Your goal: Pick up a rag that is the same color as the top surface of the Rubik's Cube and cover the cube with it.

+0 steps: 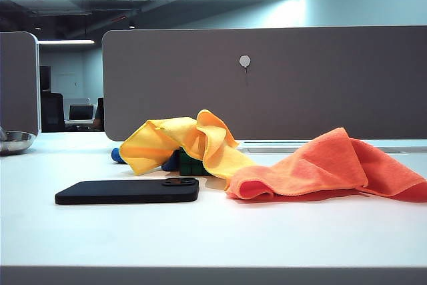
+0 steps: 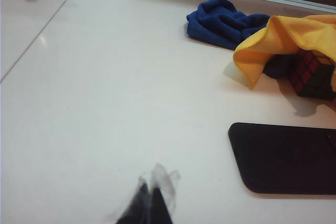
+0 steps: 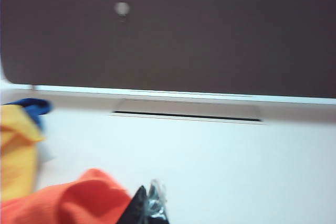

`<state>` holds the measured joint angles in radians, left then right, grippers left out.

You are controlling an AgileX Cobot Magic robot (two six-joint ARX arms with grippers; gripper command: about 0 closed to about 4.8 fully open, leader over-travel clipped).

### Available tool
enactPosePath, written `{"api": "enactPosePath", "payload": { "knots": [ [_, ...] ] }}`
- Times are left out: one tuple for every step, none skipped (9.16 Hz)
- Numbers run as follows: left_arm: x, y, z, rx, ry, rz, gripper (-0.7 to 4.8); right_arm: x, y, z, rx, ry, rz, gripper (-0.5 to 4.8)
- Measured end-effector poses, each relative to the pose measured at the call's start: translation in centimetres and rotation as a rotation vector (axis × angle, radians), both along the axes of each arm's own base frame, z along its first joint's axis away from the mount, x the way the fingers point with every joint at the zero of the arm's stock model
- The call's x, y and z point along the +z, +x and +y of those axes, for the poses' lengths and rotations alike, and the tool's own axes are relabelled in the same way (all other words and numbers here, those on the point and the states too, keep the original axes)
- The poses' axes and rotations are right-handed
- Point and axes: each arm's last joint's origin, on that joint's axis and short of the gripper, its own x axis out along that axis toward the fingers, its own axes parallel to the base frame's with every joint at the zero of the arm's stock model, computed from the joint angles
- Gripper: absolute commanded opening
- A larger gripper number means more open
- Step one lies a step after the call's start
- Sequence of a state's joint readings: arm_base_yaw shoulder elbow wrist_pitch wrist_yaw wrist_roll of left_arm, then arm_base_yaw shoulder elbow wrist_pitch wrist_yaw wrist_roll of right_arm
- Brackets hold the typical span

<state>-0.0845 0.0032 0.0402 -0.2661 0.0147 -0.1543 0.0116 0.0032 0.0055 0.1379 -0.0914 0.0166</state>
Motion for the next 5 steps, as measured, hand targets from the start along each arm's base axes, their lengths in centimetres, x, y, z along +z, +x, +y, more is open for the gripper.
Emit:
{"api": "enactPosePath", "payload": {
  "knots": [
    [0.0,0.0,0.0,0.0,0.0,0.0,-0.06,-0.03,0.01,-0.44,-0.054,0.001,0.003,-0.01],
    [0.0,0.0,0.0,0.0,0.0,0.0,-0.06,-0.07,0.01,-0.8,-0.091,0.002,0.008,-0.01],
    [0.0,0.0,0.0,0.0,0.0,0.0,-0.06,-0.1,-0.01,-1.12,-0.102,0.009,0.011,-0.01],
    [0.0,0.0,0.0,0.0,0.0,0.0,-0.06,-0.1,-0.01,-0.94,-0.052,0.005,0.011,-0.01],
    [0.0,0.0,0.0,0.0,0.0,0.0,-0.06,-0.1,-0.01,-0.66,-0.007,0.003,0.012,-0.01]
  ]
}}
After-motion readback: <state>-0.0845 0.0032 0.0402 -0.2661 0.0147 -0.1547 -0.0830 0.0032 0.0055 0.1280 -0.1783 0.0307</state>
